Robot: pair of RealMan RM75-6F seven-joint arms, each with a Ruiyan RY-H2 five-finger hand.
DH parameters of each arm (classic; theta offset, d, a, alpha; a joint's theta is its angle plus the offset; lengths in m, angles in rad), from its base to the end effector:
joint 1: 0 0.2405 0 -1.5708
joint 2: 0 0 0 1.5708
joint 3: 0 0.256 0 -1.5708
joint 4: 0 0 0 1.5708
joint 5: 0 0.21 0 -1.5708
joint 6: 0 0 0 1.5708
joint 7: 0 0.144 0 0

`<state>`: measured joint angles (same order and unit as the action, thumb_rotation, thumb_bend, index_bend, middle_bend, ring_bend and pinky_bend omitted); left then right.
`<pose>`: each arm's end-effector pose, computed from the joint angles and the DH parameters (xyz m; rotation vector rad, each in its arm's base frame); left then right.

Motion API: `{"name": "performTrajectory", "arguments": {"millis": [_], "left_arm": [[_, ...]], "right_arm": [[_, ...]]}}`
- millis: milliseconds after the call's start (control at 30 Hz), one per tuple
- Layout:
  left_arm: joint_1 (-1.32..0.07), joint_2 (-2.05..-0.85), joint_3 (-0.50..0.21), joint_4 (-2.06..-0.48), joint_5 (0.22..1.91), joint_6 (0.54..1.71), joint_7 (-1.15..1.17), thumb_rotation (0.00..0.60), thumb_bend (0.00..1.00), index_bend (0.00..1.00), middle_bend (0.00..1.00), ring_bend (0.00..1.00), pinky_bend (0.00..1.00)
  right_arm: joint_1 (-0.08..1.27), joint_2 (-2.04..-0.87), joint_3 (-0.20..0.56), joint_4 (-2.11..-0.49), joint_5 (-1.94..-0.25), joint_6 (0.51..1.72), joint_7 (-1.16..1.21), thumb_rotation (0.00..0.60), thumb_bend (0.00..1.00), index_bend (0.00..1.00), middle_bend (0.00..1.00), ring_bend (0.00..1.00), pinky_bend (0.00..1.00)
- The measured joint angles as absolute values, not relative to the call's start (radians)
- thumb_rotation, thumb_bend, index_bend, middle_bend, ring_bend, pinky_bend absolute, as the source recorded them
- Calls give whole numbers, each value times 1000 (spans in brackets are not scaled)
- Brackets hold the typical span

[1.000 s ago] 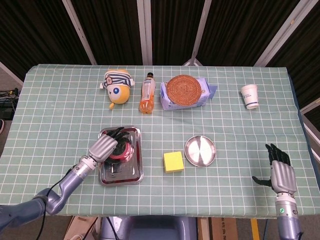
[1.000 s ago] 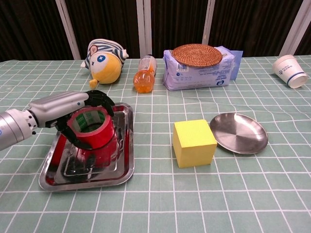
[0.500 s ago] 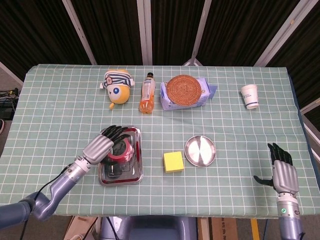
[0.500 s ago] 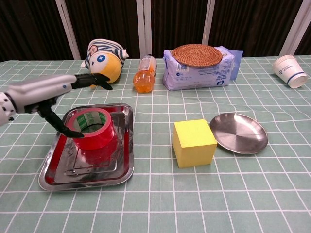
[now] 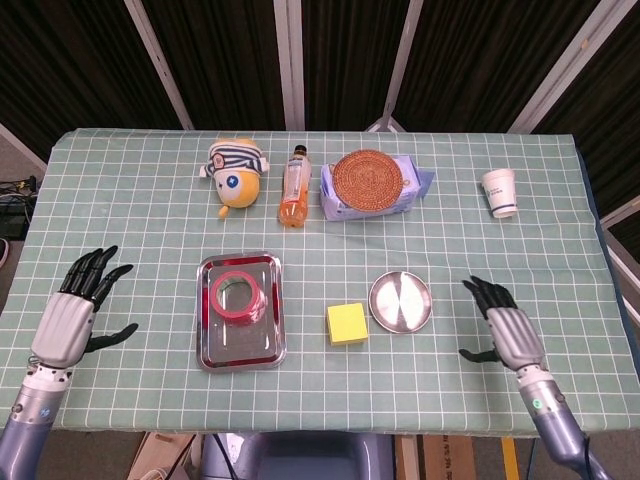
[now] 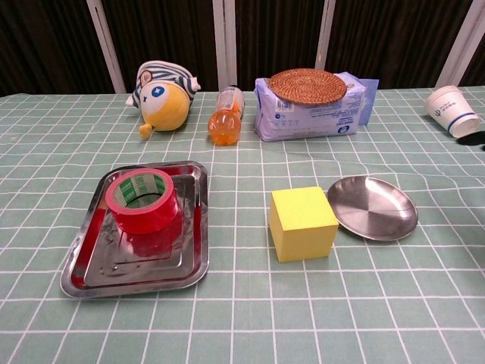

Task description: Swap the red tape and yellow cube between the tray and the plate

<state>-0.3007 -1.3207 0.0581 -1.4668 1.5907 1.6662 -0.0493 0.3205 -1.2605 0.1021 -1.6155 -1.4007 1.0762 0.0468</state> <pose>-0.2622 0.2192 0.1110 -1.5100 -0.7569 -1.2472 -0.2681 -0.2499 0.0692 1.6182 -1.2239 0.9363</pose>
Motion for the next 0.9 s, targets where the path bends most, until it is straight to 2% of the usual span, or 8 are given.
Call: {"name": "performTrajectory", "arguments": {"millis": [233, 533, 667, 900], "left_arm": [[-273, -1302, 60, -1483, 1620, 1684, -63, 600, 0, 181, 0, 0, 91], [-251, -1279, 32, -1499, 1609, 1653, -58, 600, 8, 180, 0, 0, 89], [-246, -1279, 21, -1505, 1606, 1646, -69, 600, 10, 180, 0, 0, 75], [-245, -1276, 10, -1514, 1597, 1607, -81, 600, 11, 180, 0, 0, 71]], "right_arm": [[491, -1286, 139, -1704, -1381, 890, -40, 600, 14, 0, 0, 0, 0], [594, -1363, 178, -1763, -1206, 823, -204, 600, 14, 0, 0, 4, 6], [630, -1401, 186, -1766, -1151, 821, -256, 600, 14, 19, 26, 94, 94], [671, -1471, 185, -1730, -1128, 837, -288, 600, 14, 86, 118, 211, 137]]}}
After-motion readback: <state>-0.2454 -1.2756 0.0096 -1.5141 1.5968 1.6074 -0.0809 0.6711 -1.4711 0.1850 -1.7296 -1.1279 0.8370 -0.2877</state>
